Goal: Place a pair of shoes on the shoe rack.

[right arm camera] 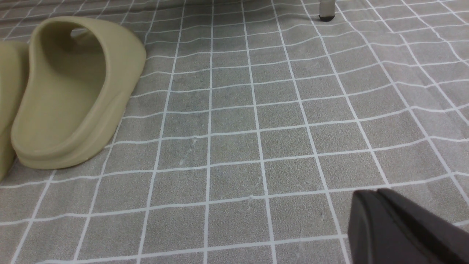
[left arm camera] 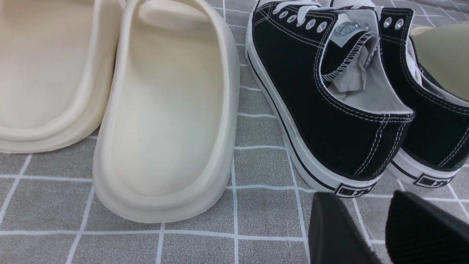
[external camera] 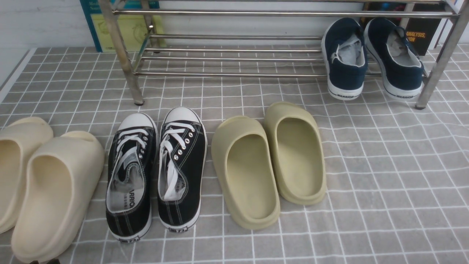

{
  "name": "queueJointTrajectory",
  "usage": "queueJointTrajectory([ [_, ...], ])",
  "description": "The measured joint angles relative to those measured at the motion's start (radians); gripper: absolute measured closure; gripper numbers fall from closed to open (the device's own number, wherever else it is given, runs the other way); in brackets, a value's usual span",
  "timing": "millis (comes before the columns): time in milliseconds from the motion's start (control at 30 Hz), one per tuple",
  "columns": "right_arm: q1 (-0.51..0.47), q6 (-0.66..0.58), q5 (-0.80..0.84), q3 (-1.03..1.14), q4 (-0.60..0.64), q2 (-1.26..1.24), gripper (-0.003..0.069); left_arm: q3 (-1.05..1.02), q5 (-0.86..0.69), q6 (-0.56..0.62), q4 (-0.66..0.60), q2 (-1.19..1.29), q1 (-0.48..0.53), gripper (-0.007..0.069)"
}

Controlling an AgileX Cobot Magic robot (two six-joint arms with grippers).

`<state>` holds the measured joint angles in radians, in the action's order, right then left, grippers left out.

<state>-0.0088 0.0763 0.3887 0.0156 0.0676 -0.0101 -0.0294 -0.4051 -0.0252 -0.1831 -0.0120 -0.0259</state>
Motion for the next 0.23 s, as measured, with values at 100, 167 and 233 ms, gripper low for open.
queueJointTrajectory([
  [100,0.000,0.000,0.000,0.000,0.000,0.000,0.0620,0.000,0.000,0.000,0.000,0.000,0.000,0.0386],
  [167,0.000,0.000,0.000,0.000,0.000,0.000,0.0618,0.000,0.000,0.000,0.000,0.000,0.000,0.0386],
  [233,0.000,0.000,0.000,0.000,0.000,0.000,0.0615,0.000,0.000,0.000,0.000,0.000,0.000,0.0386],
])
